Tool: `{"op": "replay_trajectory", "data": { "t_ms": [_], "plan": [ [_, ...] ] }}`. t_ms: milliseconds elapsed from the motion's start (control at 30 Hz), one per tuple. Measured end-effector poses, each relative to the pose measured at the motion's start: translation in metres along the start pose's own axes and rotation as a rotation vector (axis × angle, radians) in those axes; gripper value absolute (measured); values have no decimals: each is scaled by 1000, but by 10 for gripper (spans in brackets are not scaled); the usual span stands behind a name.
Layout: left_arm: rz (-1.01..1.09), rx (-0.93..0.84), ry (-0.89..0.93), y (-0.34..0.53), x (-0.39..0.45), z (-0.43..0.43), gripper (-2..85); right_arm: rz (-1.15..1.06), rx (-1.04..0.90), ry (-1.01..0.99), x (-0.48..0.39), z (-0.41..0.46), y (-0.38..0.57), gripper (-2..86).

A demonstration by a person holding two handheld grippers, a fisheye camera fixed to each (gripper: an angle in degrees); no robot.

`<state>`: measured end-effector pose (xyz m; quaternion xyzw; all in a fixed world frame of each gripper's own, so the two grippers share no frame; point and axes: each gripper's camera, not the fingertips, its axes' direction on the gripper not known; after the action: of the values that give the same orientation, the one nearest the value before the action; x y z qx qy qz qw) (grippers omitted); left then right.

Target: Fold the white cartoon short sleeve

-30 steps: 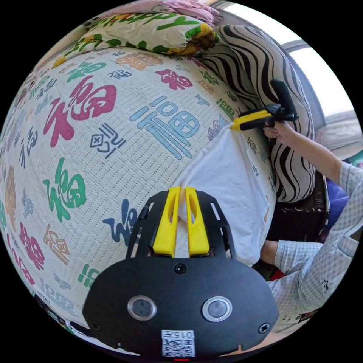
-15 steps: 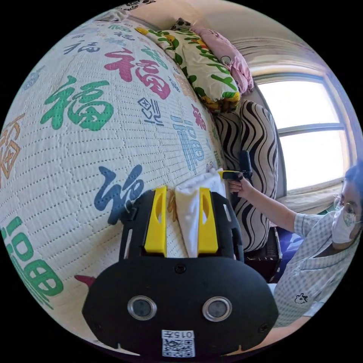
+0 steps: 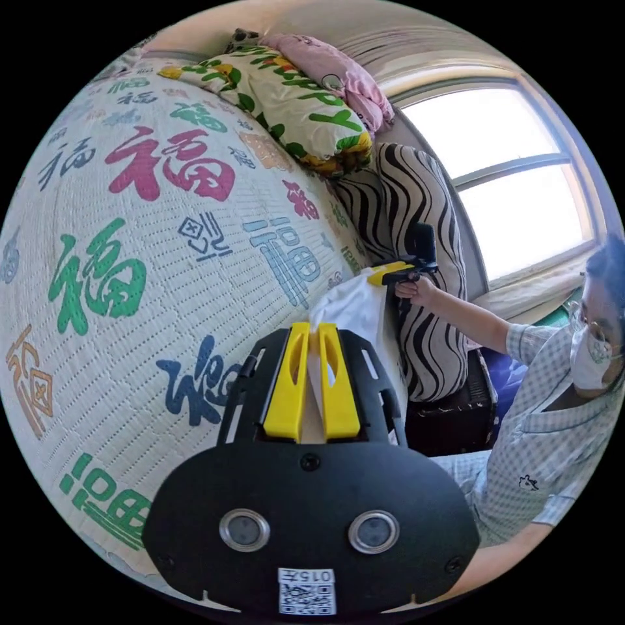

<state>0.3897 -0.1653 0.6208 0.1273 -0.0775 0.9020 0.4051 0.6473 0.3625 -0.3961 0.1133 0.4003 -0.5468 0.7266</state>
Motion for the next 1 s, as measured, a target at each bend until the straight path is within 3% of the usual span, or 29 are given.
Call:
{"op": "replay_trajectory", "data": {
  "t_ms": [100,267,467,700,1000],
  "plan": [
    [178,39,-39,23,54,-21,5,-134,34,26,-29,-11,25,30],
    [333,-36,19,106,145,-25,6,-389,-111,98,-95,-4,97,36],
    [265,-264,-58,199,184,32,2,-406,-345,159,-107,71,162,36],
    [141,-382,-67,250,186,63,0,-277,-466,255,-79,135,193,50],
    [101,-154,-154,220,212,23,66,-179,-223,239,-70,122,166,54]
  ]
}}
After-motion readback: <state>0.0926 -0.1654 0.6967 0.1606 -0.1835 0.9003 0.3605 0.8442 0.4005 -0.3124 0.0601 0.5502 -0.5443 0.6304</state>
